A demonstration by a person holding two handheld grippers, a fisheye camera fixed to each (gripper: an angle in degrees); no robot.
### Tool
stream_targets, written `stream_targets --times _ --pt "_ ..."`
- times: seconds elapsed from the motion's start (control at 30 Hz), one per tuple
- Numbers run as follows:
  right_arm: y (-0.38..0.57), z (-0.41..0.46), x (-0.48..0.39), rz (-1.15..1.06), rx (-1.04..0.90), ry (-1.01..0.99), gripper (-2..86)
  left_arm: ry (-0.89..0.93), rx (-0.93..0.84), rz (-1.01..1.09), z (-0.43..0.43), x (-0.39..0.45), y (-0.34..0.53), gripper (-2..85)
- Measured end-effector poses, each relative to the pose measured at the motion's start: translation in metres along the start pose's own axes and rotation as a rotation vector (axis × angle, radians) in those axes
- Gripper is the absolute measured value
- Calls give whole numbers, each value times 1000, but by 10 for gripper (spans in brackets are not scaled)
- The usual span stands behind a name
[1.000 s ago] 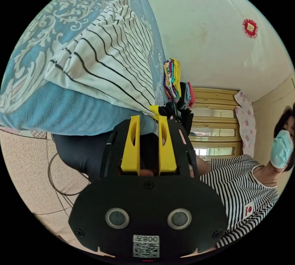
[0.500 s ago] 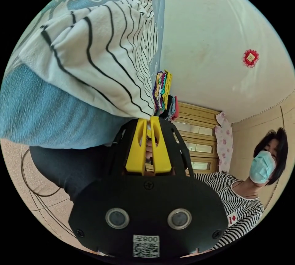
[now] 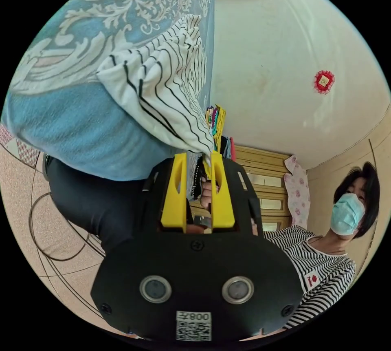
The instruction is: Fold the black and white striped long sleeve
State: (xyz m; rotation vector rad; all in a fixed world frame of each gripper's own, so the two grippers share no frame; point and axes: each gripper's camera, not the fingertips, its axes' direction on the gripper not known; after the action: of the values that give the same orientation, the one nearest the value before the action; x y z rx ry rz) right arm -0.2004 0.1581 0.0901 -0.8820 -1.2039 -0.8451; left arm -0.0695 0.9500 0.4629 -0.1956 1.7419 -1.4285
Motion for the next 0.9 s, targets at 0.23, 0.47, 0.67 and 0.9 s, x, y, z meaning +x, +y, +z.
stream_targets --times 0.23,0.47,0.67,0.9 --pt "-11 27 -67 -72 -15 10 21 90 265 -32 -54 -17 4 121" --pt "-10 47 -97 -56 -8 6 21 88 282 -63 -67 -22 -7 111" --pt "-10 62 -126 -54 9 -14 20 117 323 -70 -65 -18 -7 96" --pt "-14 83 -164 -61 8 -21 20 83 343 -66 -60 -8 -8 52"
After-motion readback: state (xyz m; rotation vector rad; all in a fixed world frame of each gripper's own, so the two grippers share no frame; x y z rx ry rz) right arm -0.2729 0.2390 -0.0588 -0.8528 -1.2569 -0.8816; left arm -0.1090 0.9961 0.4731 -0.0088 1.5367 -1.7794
